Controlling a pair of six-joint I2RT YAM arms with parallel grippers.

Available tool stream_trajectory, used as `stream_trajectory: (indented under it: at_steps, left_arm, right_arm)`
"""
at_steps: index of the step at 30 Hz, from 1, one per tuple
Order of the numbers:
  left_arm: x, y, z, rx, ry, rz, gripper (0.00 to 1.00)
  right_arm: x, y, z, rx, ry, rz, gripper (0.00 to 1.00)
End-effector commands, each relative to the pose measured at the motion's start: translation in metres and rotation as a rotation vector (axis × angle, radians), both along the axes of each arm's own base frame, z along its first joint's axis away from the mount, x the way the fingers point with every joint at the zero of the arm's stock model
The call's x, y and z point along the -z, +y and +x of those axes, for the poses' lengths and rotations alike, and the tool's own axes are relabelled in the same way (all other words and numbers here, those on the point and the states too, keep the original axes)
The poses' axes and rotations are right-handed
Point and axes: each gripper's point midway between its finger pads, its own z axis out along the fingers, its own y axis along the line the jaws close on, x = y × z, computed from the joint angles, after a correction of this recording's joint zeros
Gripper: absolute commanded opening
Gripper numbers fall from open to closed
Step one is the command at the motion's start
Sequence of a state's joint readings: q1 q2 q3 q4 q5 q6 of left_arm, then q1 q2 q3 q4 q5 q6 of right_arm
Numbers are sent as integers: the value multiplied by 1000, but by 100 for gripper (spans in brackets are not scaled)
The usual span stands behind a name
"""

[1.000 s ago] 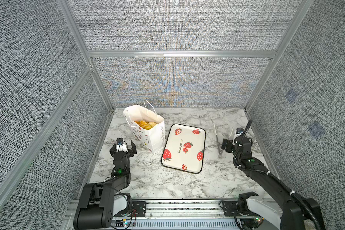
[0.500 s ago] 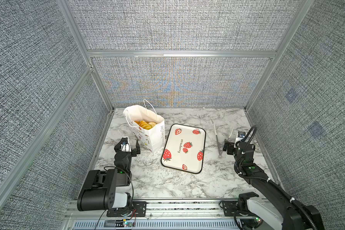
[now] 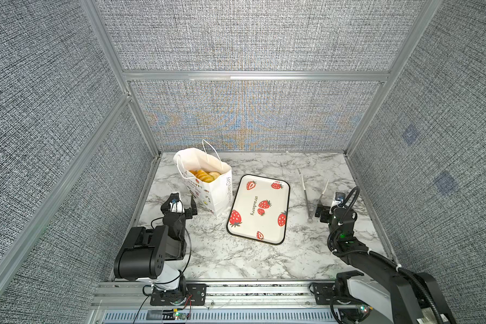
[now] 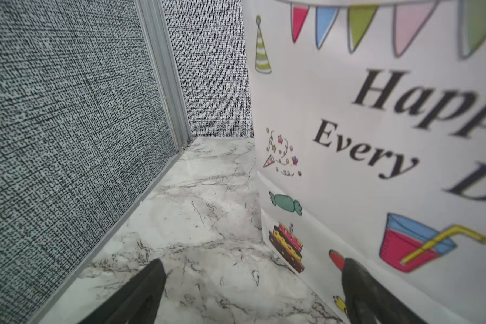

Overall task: Pack bread into a paper bag
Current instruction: Reset both arms

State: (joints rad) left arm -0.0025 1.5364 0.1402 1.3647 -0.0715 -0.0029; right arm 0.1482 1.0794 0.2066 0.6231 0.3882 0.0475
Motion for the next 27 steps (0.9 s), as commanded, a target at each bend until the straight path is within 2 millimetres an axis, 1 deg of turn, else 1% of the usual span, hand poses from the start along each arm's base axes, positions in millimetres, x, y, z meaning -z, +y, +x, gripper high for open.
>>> stream_trajectory:
  at_steps: [1, 5, 15, 20, 27]
  left_arm:
    - [-10, -1, 2, 10, -42, 13, 99]
    - [-10, -1, 2, 9, -41, 14, 99]
    - [-11, -1, 2, 9, -42, 13, 99]
    - [-11, -1, 2, 10, -42, 13, 99]
    - [-10, -1, 2, 9, -41, 13, 99]
  right_arm:
    - [-11, -3, 6, 14, -59, -9, 98]
    - [-6, -2, 9, 4, -53, -15, 97]
    - [-10, 3, 17, -29, -98, -20, 97]
    - [-12, 1, 22, -26, -109, -24, 97]
    - [-14, -7, 26, 1, -137, -35, 97]
